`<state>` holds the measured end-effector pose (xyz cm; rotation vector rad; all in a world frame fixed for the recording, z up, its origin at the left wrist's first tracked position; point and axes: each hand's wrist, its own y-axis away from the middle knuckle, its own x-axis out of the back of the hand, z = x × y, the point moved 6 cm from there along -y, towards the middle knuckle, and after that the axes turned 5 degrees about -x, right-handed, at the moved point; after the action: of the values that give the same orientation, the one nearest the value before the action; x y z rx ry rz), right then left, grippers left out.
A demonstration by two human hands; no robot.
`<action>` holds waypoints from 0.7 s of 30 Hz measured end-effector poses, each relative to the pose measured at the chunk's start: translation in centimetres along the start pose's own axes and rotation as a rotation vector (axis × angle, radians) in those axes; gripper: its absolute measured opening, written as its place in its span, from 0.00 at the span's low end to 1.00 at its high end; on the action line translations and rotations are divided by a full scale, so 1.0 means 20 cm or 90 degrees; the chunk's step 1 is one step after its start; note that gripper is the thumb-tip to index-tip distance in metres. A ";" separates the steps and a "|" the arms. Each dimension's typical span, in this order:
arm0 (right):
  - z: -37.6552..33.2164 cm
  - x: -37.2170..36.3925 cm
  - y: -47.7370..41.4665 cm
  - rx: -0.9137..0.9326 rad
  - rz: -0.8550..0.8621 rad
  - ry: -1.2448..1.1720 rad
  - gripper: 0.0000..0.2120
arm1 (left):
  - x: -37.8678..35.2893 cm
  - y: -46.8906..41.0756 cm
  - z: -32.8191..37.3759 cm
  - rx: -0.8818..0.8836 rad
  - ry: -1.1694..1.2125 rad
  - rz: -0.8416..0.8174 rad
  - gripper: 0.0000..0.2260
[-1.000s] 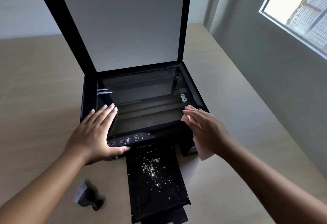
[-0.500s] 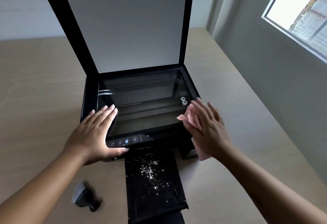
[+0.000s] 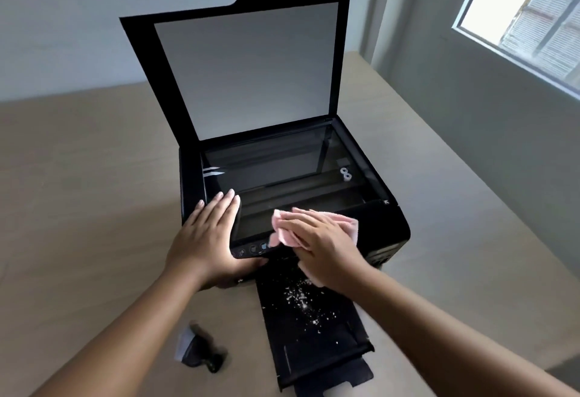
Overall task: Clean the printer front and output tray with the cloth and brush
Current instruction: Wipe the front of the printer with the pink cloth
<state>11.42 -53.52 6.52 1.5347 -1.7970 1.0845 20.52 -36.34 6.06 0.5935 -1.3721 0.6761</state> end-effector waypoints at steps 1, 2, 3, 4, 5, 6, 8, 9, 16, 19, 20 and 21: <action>0.04 0.04 0.03 -0.003 0.022 0.014 0.19 | 0.00 0.00 0.00 -0.003 -0.007 -0.006 0.59; 0.08 0.08 0.06 -0.043 0.061 0.044 0.20 | 0.00 0.00 -0.01 -0.003 -0.014 -0.007 0.58; 0.13 0.12 0.09 -0.116 0.119 0.073 0.20 | 0.00 0.00 -0.01 -0.004 -0.018 -0.005 0.58; 0.17 0.15 0.12 -0.202 0.181 0.093 0.19 | 0.00 0.00 -0.02 -0.006 -0.018 -0.004 0.58; 0.18 0.14 0.13 -0.258 0.215 0.104 0.17 | -0.01 0.00 -0.02 -0.006 -0.015 -0.004 0.58; 0.15 0.11 0.12 -0.275 0.225 0.113 0.17 | -0.01 0.00 -0.02 -0.008 -0.012 -0.003 0.58; 0.01 0.00 0.06 -0.194 0.184 0.077 0.19 | -0.01 0.00 -0.02 -0.013 -0.009 0.005 0.58; -0.07 -0.03 0.04 -0.145 0.167 0.039 0.18 | -0.01 0.00 -0.02 -0.014 -0.007 0.012 0.58; 0.05 0.38 0.14 -0.174 0.295 0.072 0.25 | -0.03 -0.01 -0.04 -0.018 -0.010 0.006 0.58; 0.25 0.49 0.23 -0.271 0.376 0.083 0.22 | -0.03 0.00 -0.04 -0.022 -0.015 0.007 0.58; 0.32 0.45 0.24 -0.300 0.358 0.063 0.21 | -0.03 0.00 -0.04 -0.022 -0.017 0.007 0.58; 0.38 0.39 0.26 -0.335 0.334 0.046 0.21 | -0.03 0.00 -0.04 -0.023 -0.018 0.009 0.58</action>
<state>5.45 -63.97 7.61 0.7270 -2.2635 0.7685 21.03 -35.76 5.42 0.5674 -1.4131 0.6543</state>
